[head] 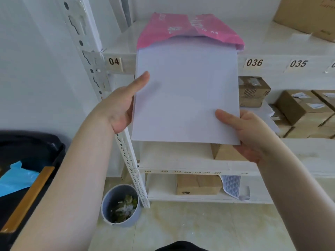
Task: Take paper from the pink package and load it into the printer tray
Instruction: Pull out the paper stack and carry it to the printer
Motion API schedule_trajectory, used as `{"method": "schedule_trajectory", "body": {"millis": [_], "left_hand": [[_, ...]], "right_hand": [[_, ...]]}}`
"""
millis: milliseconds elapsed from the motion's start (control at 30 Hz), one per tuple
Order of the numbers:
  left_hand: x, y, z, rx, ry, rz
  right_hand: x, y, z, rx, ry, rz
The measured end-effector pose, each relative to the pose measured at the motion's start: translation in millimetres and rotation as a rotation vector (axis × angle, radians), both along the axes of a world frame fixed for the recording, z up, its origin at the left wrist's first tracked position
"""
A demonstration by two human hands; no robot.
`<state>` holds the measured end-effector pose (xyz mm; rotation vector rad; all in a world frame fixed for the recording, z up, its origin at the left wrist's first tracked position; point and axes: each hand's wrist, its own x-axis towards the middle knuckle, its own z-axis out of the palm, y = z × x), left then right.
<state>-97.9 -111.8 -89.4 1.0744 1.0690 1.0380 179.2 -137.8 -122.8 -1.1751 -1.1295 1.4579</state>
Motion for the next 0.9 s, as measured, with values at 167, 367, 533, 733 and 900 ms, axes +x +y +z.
{"method": "schedule_trajectory", "body": {"millis": [167,367,533,733,900], "left_hand": [[14.3,-7.5,-19.0,0.036,0.004,0.072],[23.6,-20.9,-37.4,0.094,-0.014,0.0],[25.9,-27.1,-55.2,0.095,-0.034,0.012],[46.1,-42.8,-94.0,0.086,0.004,0.002],[72.1,-61.8,-128.6,0.056,0.008,-0.114]], "right_hand": [[2.4,-20.7,-9.1,-0.05,0.115,0.129],[-1.5,-12.7,-3.2,-0.027,0.118,-0.064],[-0.1,-20.0,-19.1,-0.001,0.098,-0.109],[19.0,-44.1,-51.3,0.046,-0.01,-0.155],[46.4,-88.1,-90.0,-0.001,0.042,-0.247]]}}
